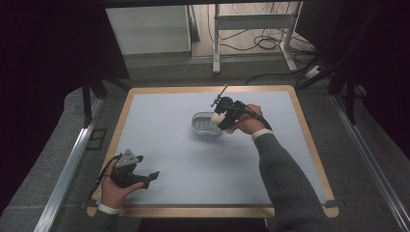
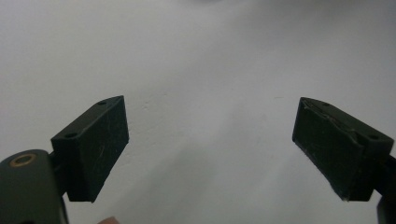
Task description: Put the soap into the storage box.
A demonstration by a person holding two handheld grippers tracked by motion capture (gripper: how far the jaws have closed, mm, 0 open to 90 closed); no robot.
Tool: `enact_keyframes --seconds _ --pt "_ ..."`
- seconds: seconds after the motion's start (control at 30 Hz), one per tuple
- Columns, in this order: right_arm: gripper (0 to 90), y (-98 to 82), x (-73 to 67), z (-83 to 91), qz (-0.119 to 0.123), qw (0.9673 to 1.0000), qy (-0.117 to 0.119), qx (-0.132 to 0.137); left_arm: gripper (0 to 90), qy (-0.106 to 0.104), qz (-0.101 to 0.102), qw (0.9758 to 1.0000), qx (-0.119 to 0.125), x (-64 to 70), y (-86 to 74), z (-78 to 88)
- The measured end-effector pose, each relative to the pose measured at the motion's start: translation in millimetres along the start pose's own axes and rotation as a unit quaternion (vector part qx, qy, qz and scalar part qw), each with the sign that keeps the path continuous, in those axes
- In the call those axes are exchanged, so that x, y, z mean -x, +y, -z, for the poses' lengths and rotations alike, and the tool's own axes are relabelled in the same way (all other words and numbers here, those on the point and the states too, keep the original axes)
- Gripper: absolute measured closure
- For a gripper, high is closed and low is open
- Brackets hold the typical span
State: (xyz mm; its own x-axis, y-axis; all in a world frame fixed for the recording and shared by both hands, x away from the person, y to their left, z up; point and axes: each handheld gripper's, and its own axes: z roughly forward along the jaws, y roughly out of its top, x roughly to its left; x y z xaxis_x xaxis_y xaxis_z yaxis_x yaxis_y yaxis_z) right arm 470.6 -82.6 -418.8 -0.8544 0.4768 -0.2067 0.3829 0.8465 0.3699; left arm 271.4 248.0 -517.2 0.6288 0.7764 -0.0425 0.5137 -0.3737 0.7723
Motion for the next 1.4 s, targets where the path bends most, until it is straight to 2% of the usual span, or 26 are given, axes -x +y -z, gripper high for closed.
enact_keyframes --seconds 0.53,0.9,1.17,1.27,1.37,1.4 --pt "49.8 5.9 5.3 -5.3 -0.005 1.0000 0.007 0.005 11.3 -0.002 0.000 1.0000 0.000 0.1 0.2 -0.2" --pt "49.8 13.1 8.4 -11.7 0.006 1.0000 0.007 -0.003 11.2 -0.002 0.002 1.0000 0.003 -0.2 0.1 0.7" --pt "49.7 21.1 12.4 -16.7 0.014 0.9999 0.005 0.003 11.3 -0.001 0.003 1.0000 0.004 -0.1 0.4 1.6" --pt "49.8 24.9 13.1 -21.1 0.026 0.9997 0.004 0.003 11.3 -0.001 0.002 1.0000 0.003 -0.3 0.4 1.7" --pt "49.7 29.5 12.4 -24.1 0.024 0.9997 0.006 0.000 11.3 -0.001 0.003 1.0000 0.004 -0.6 0.3 2.1" --pt "49.8 31.0 12.8 -25.1 0.030 0.9995 0.005 -0.001 11.3 -0.001 0.003 1.0000 0.004 -0.7 0.3 2.2"
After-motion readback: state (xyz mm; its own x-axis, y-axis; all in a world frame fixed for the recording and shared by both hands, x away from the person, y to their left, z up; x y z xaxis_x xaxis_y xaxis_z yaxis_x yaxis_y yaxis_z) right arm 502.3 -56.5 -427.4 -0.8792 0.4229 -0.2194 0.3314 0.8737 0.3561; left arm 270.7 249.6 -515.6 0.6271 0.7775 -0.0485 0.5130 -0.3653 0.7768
